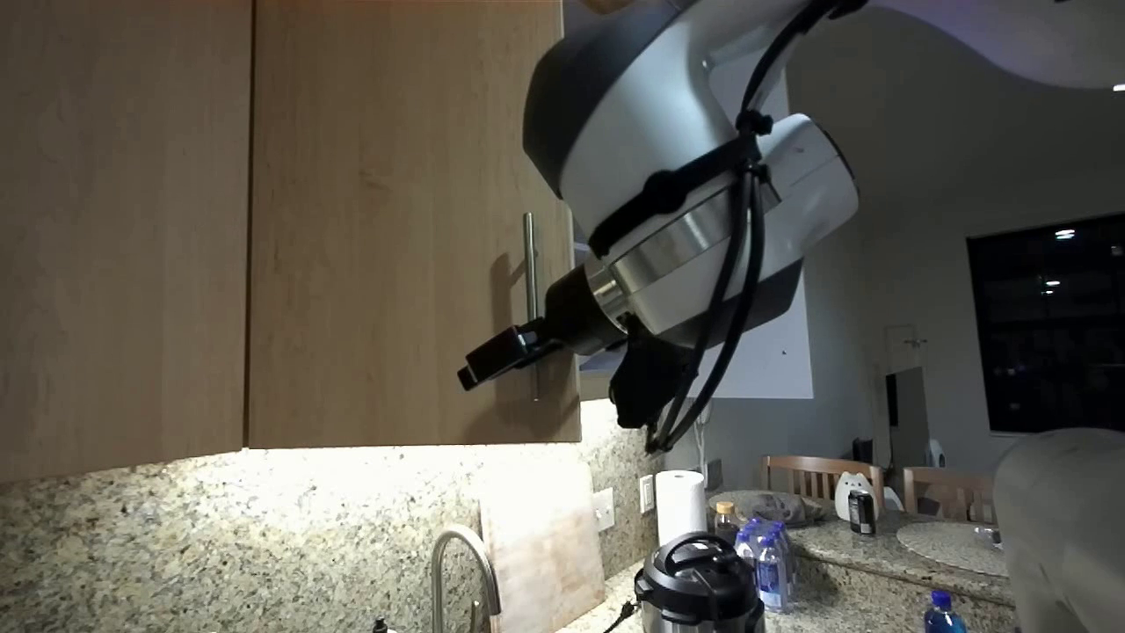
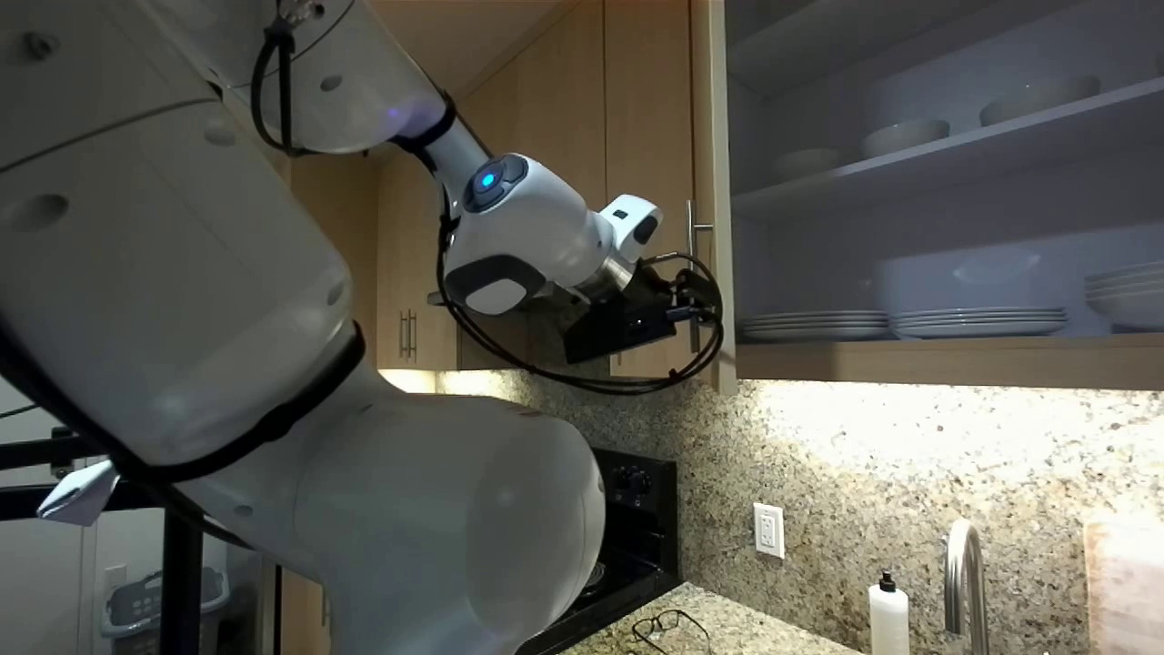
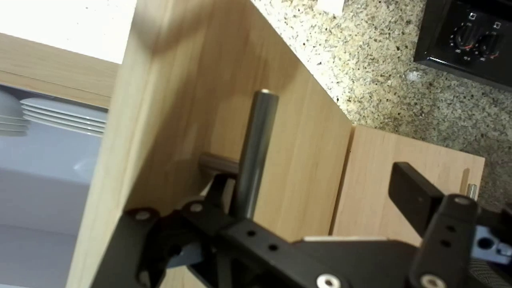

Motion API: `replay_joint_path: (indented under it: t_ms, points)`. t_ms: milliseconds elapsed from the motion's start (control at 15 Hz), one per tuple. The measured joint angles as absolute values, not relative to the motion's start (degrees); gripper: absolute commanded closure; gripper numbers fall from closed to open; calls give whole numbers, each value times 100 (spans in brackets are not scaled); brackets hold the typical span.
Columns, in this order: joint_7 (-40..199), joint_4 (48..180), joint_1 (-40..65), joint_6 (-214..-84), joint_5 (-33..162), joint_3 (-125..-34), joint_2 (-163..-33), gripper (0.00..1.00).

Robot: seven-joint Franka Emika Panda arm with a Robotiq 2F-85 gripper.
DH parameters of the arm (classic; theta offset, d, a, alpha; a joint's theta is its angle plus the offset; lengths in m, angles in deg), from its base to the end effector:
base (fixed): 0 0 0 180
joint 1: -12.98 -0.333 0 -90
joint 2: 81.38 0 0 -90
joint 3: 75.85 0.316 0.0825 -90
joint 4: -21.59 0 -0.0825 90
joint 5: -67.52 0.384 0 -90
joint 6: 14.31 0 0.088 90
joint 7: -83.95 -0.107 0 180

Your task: Open the left cabinet door

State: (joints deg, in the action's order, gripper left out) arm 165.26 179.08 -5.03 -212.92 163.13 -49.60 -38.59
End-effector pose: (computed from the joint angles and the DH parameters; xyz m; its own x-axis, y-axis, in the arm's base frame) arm 0.2779 0.1303 0.5069 0.3007 0.2803 0.9116 0.2408 -0.9472 0.2118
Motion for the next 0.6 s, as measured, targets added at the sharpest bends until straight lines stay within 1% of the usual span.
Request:
replay_joint_path:
  t_ms: [333,600]
  points:
    - [17540,17612,-312,-21292,17350,-4744,-3858,0]
    - [18317,17300,483,-21245,18370,-4023,-3800,0]
